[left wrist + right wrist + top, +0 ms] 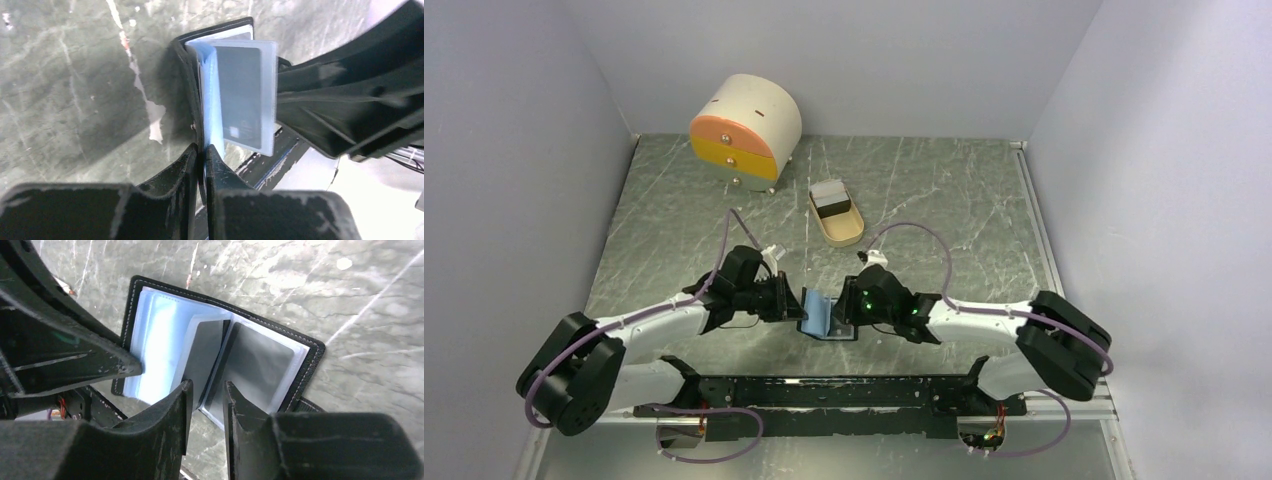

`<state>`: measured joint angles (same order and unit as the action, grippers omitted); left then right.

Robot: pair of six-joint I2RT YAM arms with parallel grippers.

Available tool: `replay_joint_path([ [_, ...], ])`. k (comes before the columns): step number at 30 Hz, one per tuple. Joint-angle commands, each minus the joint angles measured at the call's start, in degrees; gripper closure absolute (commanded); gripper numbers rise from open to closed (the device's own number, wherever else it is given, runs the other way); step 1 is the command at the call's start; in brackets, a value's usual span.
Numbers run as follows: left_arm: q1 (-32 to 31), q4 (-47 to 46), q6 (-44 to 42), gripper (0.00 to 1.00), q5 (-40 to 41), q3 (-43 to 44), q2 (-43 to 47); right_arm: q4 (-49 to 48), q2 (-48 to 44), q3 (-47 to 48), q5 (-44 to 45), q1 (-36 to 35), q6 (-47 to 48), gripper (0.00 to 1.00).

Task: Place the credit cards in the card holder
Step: Turn over the card slot in the card holder.

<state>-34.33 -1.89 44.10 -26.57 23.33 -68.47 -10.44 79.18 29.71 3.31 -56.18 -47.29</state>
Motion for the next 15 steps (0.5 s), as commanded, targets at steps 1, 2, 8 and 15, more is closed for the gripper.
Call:
replay_joint_path([
  [1,-0.1,3.6,-2.2,0.86,3.0,1.9,-2.2,9.0,-4.6,0.9,5.1,0.5,1.7,0.66],
  [2,-0.1,3.8,-2.1,0.86,3.0,2.3,-2.4,11.2,-5.8,1.4,5.9,0.6,1.9,0.65],
  [8,-0.1,5.1,-2.7,0.87,3.3,3.7,-2.5,16.1,-12.2,4.7,8.9,0.7,3.7,0.62],
  [15,-0.1,3.4,-1.3,0.91,1.5,3.7,-3.3,12.0,-11.1,6.0,4.6,0.6,3.3,0.62],
])
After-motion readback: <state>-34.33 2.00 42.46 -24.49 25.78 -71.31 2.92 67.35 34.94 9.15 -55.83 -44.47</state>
